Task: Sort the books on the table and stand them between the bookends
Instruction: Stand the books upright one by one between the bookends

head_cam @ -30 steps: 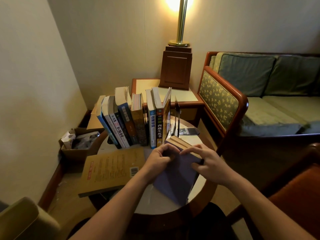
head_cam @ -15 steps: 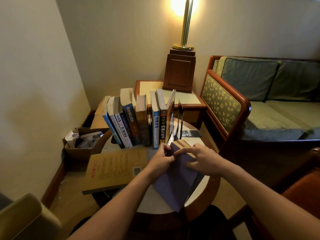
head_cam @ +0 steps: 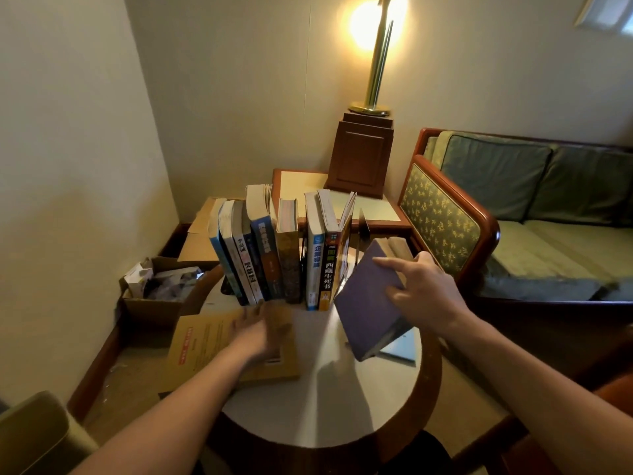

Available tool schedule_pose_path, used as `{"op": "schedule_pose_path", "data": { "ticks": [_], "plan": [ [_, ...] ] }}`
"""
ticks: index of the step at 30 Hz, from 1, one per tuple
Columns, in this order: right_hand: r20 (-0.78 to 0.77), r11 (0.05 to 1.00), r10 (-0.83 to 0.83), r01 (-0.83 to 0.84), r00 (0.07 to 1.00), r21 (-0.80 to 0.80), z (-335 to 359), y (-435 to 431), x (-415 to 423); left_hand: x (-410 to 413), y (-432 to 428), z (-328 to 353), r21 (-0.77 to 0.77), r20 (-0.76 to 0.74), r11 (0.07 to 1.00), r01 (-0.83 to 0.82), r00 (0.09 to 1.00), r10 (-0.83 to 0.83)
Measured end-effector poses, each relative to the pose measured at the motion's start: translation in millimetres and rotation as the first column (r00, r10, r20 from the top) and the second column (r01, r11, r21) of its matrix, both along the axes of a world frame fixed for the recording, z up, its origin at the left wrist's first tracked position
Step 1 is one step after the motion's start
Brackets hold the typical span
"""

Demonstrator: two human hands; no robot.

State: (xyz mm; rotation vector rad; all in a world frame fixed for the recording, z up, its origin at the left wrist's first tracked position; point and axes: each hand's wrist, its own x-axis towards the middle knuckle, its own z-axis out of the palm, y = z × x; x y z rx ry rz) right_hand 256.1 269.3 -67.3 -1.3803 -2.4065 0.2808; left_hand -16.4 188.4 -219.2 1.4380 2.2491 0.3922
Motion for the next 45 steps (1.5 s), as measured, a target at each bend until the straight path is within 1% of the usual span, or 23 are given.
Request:
{"op": "schedule_pose_path", "data": {
  "ticks": [2, 4, 7, 9, 15, 18, 23, 25, 26, 28, 30, 33, 36, 40, 45],
  "plan": [
    [-0.021, 0.999, -0.015, 0.016, 1.0, 0.042, 4, 8, -10, -16, -3, -11, -0.139, -0.051, 0.989, 0.042, 0.997, -0.049],
    [-0.032, 0.997, -0.018, 0.02, 0.999, 0.078, 6, 16, -19, -26, -6, -22, -0.187, -0.138, 0.977, 0.097, 0.983, -0.124],
    [-0.01, 0.991, -0.014, 0.016, 1.0, 0.13, 10, 27, -33, -28, -10, -27, -0.17, -0.234, 0.978, 0.124, 0.958, -0.163],
    [0.02, 0.989, -0.026, 0.022, 0.999, 0.144, 10, 33, -43, -28, -13, -29, -0.139, -0.27, 0.98, 0.141, 0.947, -0.174],
    [0.069, 0.987, -0.001, -0.01, 0.998, 0.16, 7, 53, -76, -33, -17, -36, -0.077, -0.291, 0.984, 0.162, 0.94, -0.177],
    [0.075, 0.993, 0.0, -0.009, 0.997, 0.121, 4, 71, -93, -34, -17, -38, -0.086, -0.285, 0.983, 0.16, 0.942, -0.178],
    [0.054, 0.997, -0.06, 0.063, 0.997, -0.042, -7, 105, -111, -33, -17, -37, -0.064, -0.29, 0.985, 0.157, 0.942, -0.169],
    [0.078, 0.994, -0.047, 0.055, 0.996, -0.098, -16, 116, -113, -34, -17, -40, -0.071, -0.298, 0.984, 0.161, 0.938, -0.175],
    [0.044, 0.987, -0.018, 0.025, 0.999, -0.158, -22, 120, -114, -35, -16, -41, -0.074, -0.303, 0.984, 0.161, 0.936, -0.176],
    [-0.115, 0.952, 0.008, -0.043, 0.993, -0.302, -32, 122, -115, -36, -15, -42, -0.079, -0.303, 0.984, 0.158, 0.937, -0.175],
    [-0.236, 0.916, -0.023, -0.074, 0.972, -0.394, -39, 121, -117, -36, -15, -44, -0.081, -0.307, 0.985, 0.155, 0.936, -0.172],
    [-0.313, 0.869, -0.068, -0.098, 0.947, -0.484, -45, 116, -117, -36, -15, -44, -0.082, -0.306, 0.985, 0.153, 0.937, -0.171],
    [-0.393, 0.868, -0.101, -0.113, 0.914, -0.484, -51, 110, -113, -37, -14, -45, -0.089, -0.302, 0.985, 0.15, 0.938, -0.17],
    [-0.513, 0.912, -0.112, -0.117, 0.851, -0.393, -61, 92, -103, -36, -14, -44, -0.095, -0.302, 0.984, 0.151, 0.938, -0.173],
    [-0.571, 0.952, -0.095, -0.093, 0.815, -0.292, -82, 61, -89, -32, -22, -41, -0.044, -0.297, 0.988, 0.148, 0.942, -0.155]
  ]
}}
